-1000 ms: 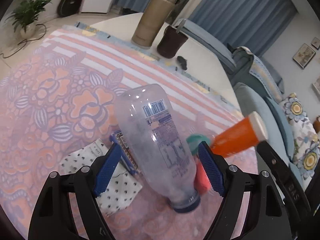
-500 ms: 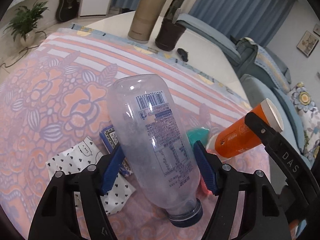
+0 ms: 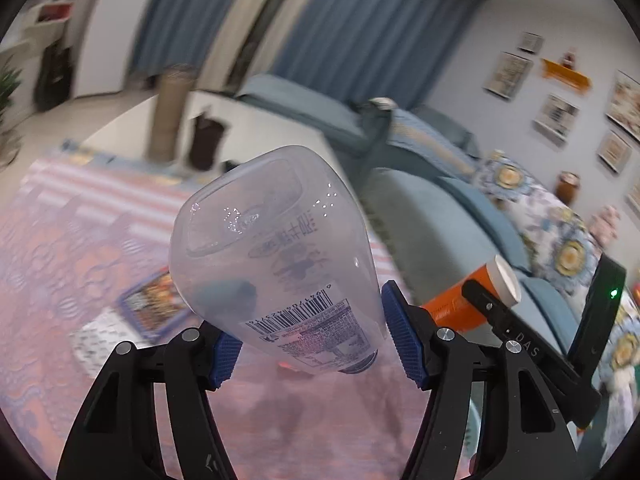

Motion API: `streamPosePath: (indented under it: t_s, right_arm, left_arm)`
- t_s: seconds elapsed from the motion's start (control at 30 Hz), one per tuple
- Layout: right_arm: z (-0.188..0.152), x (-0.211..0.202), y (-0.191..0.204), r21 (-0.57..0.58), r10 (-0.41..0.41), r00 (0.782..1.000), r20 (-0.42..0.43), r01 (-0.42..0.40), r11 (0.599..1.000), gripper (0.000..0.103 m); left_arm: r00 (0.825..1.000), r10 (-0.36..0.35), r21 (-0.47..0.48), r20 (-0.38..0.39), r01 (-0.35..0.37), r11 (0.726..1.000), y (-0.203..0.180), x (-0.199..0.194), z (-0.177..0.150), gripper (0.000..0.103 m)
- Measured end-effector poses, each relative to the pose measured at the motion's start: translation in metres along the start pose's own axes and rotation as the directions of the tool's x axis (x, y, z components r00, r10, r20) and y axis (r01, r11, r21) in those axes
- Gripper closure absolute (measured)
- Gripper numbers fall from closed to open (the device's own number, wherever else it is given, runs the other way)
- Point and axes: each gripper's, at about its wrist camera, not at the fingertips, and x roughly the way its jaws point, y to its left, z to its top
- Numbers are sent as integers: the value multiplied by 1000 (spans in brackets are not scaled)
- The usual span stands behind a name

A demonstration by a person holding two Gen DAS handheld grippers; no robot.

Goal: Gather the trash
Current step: 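Carry the bottle over the wastebasket and open the left tool while the right tool drops the orange cup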

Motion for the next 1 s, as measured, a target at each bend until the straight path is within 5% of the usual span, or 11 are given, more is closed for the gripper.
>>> streamPosePath:
  t_s: [0.23, 0.47, 0.67, 1.0]
  right_arm:
    - [-3, -63, -99, 138, -134, 990, 38, 127, 982, 40]
    - [-35, -89, -188, 261, -267, 963, -25, 264, 928, 40]
    - [-81, -93, -249, 327, -363, 924, -121, 382, 864, 40]
    - [-126, -73, -293, 379, -367, 893, -259, 444, 812, 39]
  left_arm:
    - [989, -145, 142, -37, 149, 979, -98, 6, -12, 41]
    - [963, -240, 230, -124, 263, 937, -178, 45, -40, 41]
    - [938, -264, 298, -223, 324, 898, -227, 89, -79, 41]
    - [878, -237, 328, -417, 388, 861, -258, 155, -140, 40]
